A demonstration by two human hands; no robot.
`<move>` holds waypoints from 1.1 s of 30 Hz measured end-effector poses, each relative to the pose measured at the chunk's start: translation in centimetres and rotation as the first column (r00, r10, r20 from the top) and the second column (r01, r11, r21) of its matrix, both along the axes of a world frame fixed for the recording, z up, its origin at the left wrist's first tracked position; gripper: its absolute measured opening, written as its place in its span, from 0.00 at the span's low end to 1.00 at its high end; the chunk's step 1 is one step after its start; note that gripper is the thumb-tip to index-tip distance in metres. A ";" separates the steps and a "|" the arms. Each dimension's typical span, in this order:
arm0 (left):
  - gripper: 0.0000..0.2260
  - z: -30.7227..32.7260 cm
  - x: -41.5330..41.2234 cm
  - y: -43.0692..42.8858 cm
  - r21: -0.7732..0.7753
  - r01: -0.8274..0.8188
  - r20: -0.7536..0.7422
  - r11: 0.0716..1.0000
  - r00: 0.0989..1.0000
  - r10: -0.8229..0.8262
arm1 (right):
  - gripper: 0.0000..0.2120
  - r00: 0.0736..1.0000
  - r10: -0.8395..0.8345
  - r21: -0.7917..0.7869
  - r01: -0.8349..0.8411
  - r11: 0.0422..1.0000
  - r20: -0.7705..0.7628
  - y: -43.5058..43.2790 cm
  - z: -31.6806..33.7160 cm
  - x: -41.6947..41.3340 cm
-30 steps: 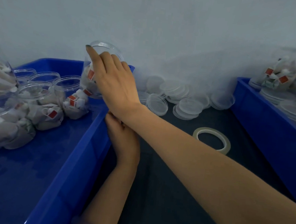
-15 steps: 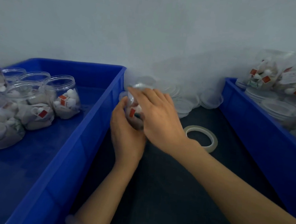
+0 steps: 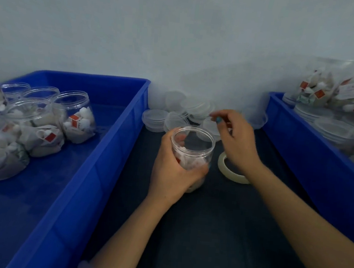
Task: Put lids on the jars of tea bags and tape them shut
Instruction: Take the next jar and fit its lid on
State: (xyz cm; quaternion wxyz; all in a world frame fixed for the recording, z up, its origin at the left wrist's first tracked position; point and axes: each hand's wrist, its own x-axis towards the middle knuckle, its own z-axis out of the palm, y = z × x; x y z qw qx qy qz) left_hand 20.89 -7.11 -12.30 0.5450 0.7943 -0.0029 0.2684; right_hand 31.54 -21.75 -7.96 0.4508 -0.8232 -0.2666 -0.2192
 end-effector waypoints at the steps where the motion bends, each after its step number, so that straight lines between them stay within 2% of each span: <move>1: 0.41 -0.1 0.0 -0.1 0.006 0.015 -0.009 1.000 1.000 -0.015 | 0.12 0.994 -0.094 -0.152 0.086 0.985 -0.052 -0.6 -0.5 1.7; 3: 0.41 -0.2 0.0 -0.2 0.012 0.040 -0.016 0.999 0.999 -0.040 | 0.18 0.972 -0.212 -0.477 0.138 0.868 -0.105 -1.5 -1.6 4.4; 5: 0.40 -0.2 0.0 -0.2 0.019 0.069 -0.018 0.997 0.998 -0.068 | 0.21 0.965 -0.244 -0.643 0.128 0.755 -0.095 -1.8 -2.4 5.9; 7: 0.40 -0.2 0.0 -0.3 0.016 0.100 -0.024 0.995 0.995 -0.099 | 0.20 0.965 -0.262 -0.681 0.178 0.711 -0.022 -1.6 -2.8 6.7; 11: 0.41 -0.3 0.1 -0.2 0.033 0.116 -0.036 0.993 0.993 -0.115 | 0.07 0.929 -0.309 -0.632 0.365 0.684 0.202 -1.1 -2.3 6.6; 13: 0.41 -0.4 0.2 -0.3 0.041 0.114 -0.030 0.993 0.993 -0.113 | 0.06 0.934 -0.300 -0.613 0.355 0.706 0.195 -1.1 -2.0 6.1; 15: 0.41 -0.4 0.2 -0.3 0.039 0.122 -0.020 0.992 0.992 -0.122 | 0.05 0.949 -0.301 -0.494 0.308 0.813 0.097 -1.2 -1.4 5.2; 17: 0.41 -0.4 0.2 -0.3 0.036 0.138 -0.013 0.990 0.990 -0.138 | 0.03 0.976 -0.207 -0.232 0.187 0.955 -0.065 -1.2 -0.2 3.9; 18: 0.41 -0.4 0.2 -0.4 0.036 0.149 -0.012 0.988 0.989 -0.149 | 0.02 0.984 -0.132 -0.065 0.125 0.990 -0.122 -1.3 0.6 2.9; 20: 0.45 -0.3 0.0 -0.6 0.015 0.178 -0.020 0.984 0.984 -0.177 | 0.04 0.989 -0.036 0.199 0.064 0.978 -0.143 -1.6 2.0 0.9; 22: 0.46 0.1 -0.3 -1.0 -0.026 0.198 -0.018 0.980 0.980 -0.198 | 0.07 0.987 -0.014 0.377 0.074 0.923 -0.158 -2.1 3.5 -1.0; 24: 0.44 0.3 -0.5 -1.4 -0.042 0.207 -0.010 0.978 0.978 -0.207 | 0.11 0.962 0.047 0.507 0.099 0.856 -0.268 -2.2 4.4 -2.7; 27: 0.41 0.5 -0.7 -1.7 -0.049 0.227 0.032 0.973 0.974 -0.226 | 0.14 0.881 0.175 0.459 0.054 0.887 -0.441 -1.1 3.8 -5.3; 29: 0.41 0.5 -0.7 -1.9 -0.051 0.231 0.065 0.972 0.972 -0.228 | 0.13 0.893 0.184 0.420 0.005 0.908 -0.410 -0.2 2.8 -6.6; 31: 0.42 0.4 -0.7 -1.9 -0.077 0.239 0.092 0.968 0.968 -0.232 | 0.12 0.922 0.147 0.430 0.023 0.902 -0.358 0.3 2.2 -7.3; 33: 0.44 0.5 -0.7 -1.9 -0.110 0.253 0.101 0.961 0.965 -0.242 | 0.11 0.921 0.112 0.430 0.065 0.900 -0.373 0.3 1.7 -7.5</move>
